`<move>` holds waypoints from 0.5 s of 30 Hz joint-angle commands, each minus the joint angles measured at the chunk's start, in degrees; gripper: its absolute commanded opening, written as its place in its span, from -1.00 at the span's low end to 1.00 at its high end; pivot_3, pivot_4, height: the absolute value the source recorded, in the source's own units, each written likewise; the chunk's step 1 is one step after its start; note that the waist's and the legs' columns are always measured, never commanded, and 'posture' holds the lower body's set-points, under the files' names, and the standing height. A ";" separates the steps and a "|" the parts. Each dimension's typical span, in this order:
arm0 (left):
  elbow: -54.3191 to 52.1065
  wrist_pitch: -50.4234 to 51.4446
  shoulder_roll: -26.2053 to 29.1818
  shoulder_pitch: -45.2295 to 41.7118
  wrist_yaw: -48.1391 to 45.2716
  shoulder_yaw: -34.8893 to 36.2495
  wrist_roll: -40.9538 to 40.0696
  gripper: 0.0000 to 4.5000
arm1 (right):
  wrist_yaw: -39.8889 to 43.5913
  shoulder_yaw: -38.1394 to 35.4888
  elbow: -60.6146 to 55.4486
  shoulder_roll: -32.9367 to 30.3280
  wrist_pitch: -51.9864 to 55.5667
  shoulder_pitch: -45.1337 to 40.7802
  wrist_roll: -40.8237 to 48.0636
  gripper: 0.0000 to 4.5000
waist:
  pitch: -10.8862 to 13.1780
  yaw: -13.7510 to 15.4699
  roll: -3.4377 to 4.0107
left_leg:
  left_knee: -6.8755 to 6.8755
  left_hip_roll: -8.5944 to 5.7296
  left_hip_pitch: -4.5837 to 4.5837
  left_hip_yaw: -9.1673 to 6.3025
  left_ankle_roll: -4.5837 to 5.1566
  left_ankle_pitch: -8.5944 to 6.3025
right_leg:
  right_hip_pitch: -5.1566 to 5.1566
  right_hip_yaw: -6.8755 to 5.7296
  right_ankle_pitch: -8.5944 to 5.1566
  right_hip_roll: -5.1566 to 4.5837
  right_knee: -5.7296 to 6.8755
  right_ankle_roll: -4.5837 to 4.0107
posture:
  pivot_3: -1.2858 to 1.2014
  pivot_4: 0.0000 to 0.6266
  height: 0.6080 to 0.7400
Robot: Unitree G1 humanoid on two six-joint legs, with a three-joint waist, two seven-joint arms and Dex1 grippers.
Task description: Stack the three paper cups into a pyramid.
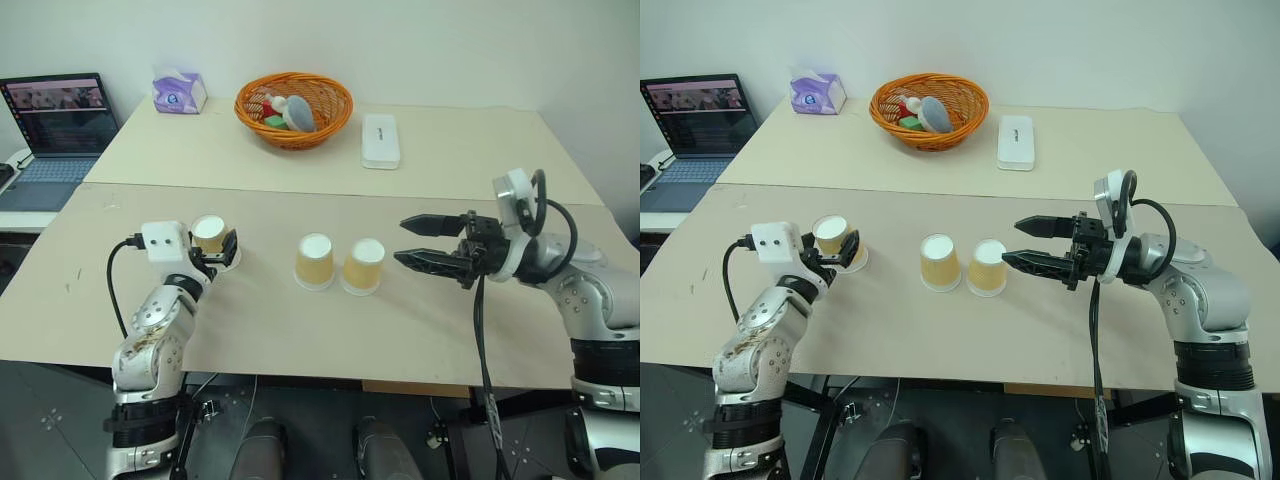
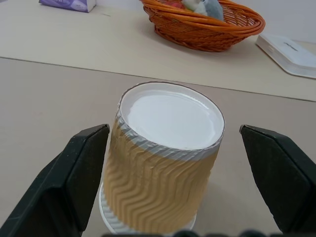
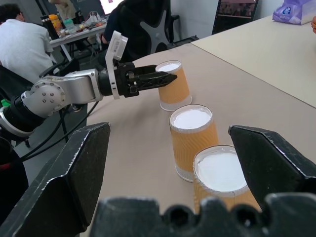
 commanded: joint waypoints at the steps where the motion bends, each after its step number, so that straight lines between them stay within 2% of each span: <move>1: -1.17 -1.43 0.46 -2.12 0.31 0.13 1.32 0.39 | -0.42 -1.71 -1.44 -0.64 -1.72 -0.41 0.22 1.00 | 0.00 0.00 0.00 | 0.00 0.00 0.00 0.00 0.00 0.00 | 0.00 0.00 0.00 0.00 0.00 0.00 | 0.03 -0.52 0.01; 6: -0.83 -2.72 1.58 -4.19 -0.88 -0.48 3.14 0.39 | -0.95 -1.52 -1.17 -0.49 -2.09 -0.75 0.11 1.00 | 0.00 -0.01 0.00 | 0.00 0.00 0.00 0.00 0.00 0.00 | 0.00 0.00 0.00 0.00 0.00 0.00 | 0.03 -0.52 0.01; 10: 1.65 -5.40 3.28 -10.29 -3.29 -1.30 4.35 0.39 | -0.94 -1.09 -0.98 -0.41 -2.19 -0.96 -0.06 1.00 | 0.00 0.07 -0.01 | 0.01 0.00 0.00 -0.01 0.00 0.00 | 0.00 -0.02 0.00 0.01 0.01 0.00 | 0.03 -0.52 0.01; 15: 4.69 -4.96 5.08 -17.63 -12.53 -3.51 0.47 0.39 | -1.05 -0.98 -1.16 -0.38 -1.92 -1.25 0.06 1.00 | 0.00 0.09 -0.01 | 0.00 -0.03 -0.06 -0.02 -0.01 0.01 | 0.00 -0.04 0.01 -0.01 -0.07 0.02 | 0.03 -0.52 0.01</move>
